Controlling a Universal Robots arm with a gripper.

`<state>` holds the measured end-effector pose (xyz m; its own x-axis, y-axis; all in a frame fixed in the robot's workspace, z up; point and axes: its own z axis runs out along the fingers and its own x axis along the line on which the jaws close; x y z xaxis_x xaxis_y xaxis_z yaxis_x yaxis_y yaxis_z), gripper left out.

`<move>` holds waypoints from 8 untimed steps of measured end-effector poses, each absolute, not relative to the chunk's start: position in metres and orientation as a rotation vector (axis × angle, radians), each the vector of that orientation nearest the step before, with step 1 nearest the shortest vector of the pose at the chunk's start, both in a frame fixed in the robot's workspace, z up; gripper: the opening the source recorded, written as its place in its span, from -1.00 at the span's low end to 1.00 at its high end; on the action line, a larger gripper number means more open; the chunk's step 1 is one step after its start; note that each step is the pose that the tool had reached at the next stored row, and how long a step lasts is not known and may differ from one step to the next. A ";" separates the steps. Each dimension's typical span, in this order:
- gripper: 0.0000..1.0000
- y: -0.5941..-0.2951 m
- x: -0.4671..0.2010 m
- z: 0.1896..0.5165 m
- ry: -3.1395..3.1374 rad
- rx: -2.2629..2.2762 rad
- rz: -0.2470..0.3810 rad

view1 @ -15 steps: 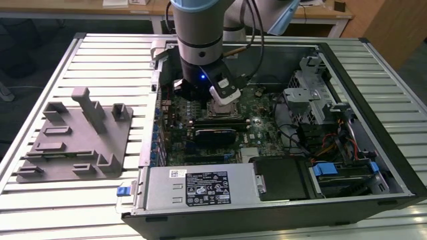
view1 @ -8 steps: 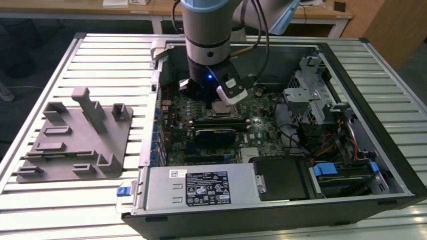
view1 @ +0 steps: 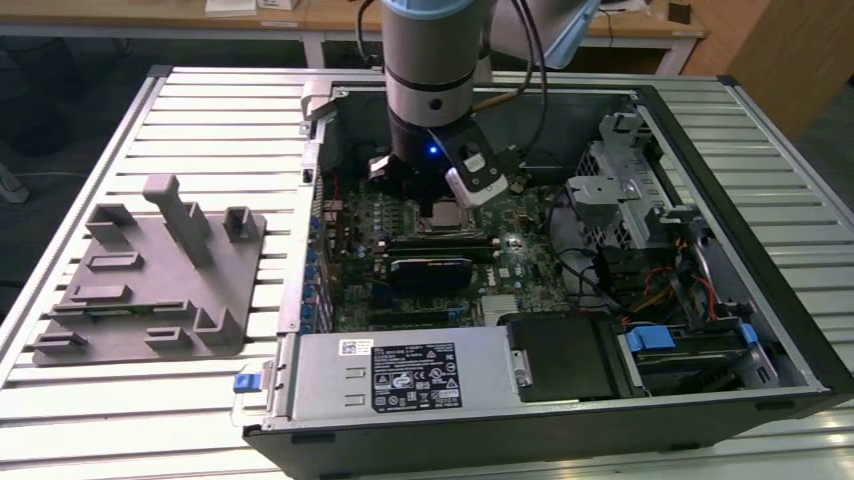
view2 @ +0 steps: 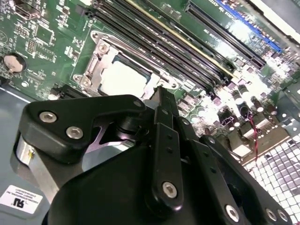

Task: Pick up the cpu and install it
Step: 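Install the second cpu locking lever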

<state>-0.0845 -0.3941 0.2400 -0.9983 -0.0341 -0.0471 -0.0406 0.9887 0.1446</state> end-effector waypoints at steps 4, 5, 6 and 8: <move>-0.79 -0.393 -0.078 0.240 3.090 -0.058 0.210; -0.79 -0.392 -0.076 0.240 3.091 -0.058 0.207; -0.79 -0.391 -0.074 0.240 3.091 -0.058 0.204; -0.79 -0.389 -0.071 0.240 3.092 -0.058 0.198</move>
<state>-0.0710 -0.3894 0.2400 -0.9984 -0.0346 -0.0453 -0.0401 0.9911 0.1267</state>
